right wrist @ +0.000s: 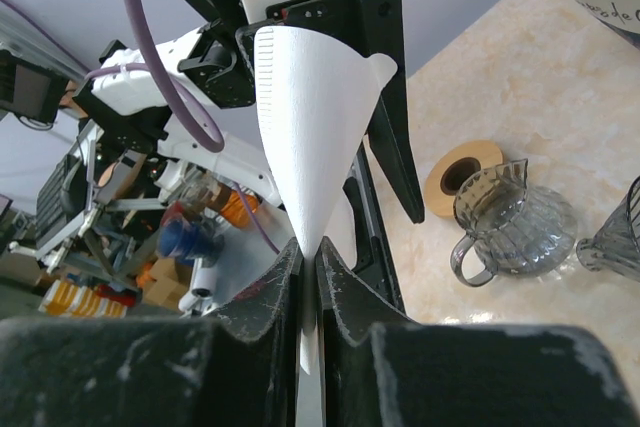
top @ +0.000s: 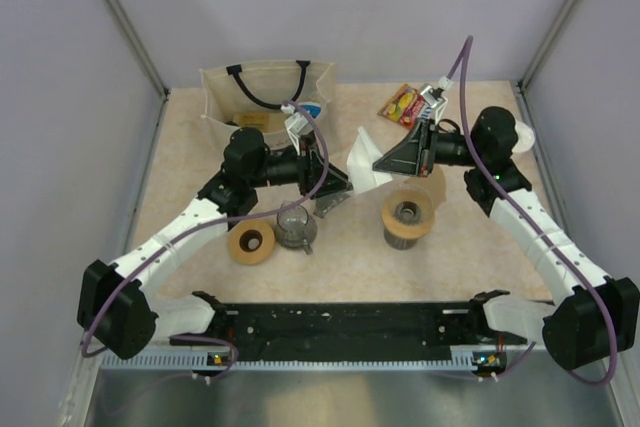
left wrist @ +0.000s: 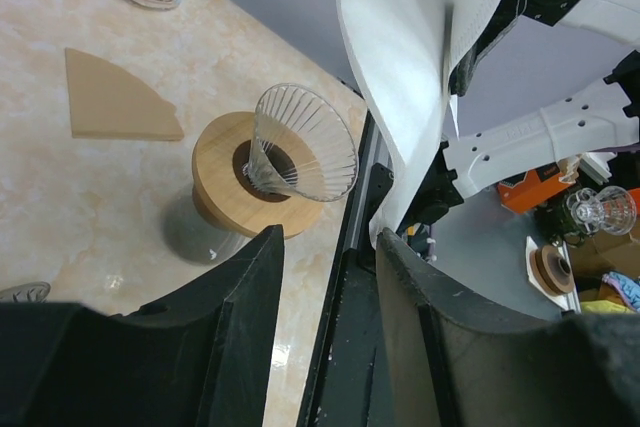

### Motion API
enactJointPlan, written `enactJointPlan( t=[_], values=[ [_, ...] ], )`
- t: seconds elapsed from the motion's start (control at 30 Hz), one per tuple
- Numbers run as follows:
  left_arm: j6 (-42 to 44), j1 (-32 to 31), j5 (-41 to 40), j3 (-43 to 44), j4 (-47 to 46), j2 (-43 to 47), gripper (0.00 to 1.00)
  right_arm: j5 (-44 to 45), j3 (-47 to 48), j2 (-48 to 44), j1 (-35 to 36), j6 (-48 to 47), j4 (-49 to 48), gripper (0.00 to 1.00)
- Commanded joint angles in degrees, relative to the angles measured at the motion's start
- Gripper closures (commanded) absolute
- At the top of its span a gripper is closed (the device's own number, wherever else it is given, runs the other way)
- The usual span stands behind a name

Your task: Place the coffee filter in the dripper

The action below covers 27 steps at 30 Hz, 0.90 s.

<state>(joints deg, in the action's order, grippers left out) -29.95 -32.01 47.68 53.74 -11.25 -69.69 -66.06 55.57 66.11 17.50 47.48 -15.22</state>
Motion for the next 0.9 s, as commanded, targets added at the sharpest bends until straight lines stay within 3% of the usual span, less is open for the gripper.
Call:
enactJointPlan(
  t=[0.0,0.23,0.53,0.7,0.83,0.87],
  values=[
    [-2.30,-0.16,2.50,1.72,-7.29,-1.06,0.53,-0.65,-0.29,0.25,0.87,0.50,-3.59,0.91],
    [-2.30,-0.07,2.77,-0.12,-9.23,1.05,0.52,1.90,1.47,0.60,0.87,-5.29,4.23,0.91],
    [-3.36,-0.16,2.51,1.46,-9.68,-0.44,0.56,0.76,1.38,2.01,0.79,-5.21,4.15,0.91],
    [-4.40,-0.07,2.41,2.08,-10.19,-1.94,0.67,0.15,0.94,2.27,1.57,-4.33,2.48,0.91],
    [-5.55,-0.07,1.80,2.51,-10.99,-2.64,1.00,0.06,0.85,2.71,2.10,-4.33,2.39,0.89],
    [-5.55,-0.07,1.37,2.43,-10.82,-2.82,1.00,0.14,0.85,2.80,2.02,-4.33,2.48,0.89]
  ],
)
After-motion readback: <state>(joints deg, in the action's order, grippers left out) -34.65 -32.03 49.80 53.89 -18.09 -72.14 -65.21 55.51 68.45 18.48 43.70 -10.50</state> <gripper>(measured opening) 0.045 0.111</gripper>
